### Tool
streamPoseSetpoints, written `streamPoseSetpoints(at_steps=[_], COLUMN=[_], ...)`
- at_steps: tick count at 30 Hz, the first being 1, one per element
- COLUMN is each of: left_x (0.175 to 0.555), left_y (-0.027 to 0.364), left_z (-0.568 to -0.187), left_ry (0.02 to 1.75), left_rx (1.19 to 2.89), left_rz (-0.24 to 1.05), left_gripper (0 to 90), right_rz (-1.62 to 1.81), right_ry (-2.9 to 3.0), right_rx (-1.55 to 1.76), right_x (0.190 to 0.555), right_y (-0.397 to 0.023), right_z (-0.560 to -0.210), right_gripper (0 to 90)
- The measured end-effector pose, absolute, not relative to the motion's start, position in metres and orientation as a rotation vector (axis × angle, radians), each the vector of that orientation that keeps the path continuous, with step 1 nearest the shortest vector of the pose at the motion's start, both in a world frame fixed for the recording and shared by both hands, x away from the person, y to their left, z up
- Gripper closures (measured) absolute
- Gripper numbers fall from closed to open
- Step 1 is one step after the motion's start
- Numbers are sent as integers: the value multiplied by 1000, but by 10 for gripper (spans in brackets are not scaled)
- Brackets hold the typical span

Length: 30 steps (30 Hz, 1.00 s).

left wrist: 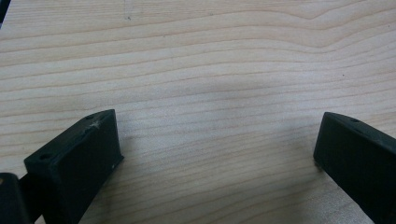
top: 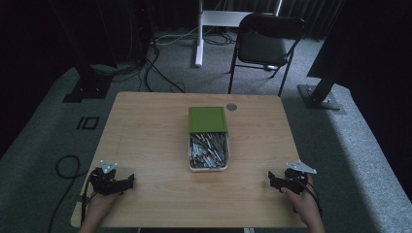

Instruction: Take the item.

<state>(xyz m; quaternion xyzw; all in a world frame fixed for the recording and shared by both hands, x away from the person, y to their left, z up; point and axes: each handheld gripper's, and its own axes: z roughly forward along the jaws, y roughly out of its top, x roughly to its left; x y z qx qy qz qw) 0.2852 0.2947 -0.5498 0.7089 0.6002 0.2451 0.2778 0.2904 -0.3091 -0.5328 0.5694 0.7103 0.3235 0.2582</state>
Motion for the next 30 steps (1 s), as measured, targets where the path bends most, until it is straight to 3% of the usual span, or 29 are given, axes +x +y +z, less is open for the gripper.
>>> streamPoseSetpoints(at_steps=[30], left_x=[285], left_y=[295], left_z=[-550], left_ry=[1611], left_rx=[1900], left_rz=[659], left_gripper=[13], right_rz=[1018], right_ry=[1967], right_rx=[1323], right_x=[305], right_y=[-254], right_z=[-464], right_gripper=[132])
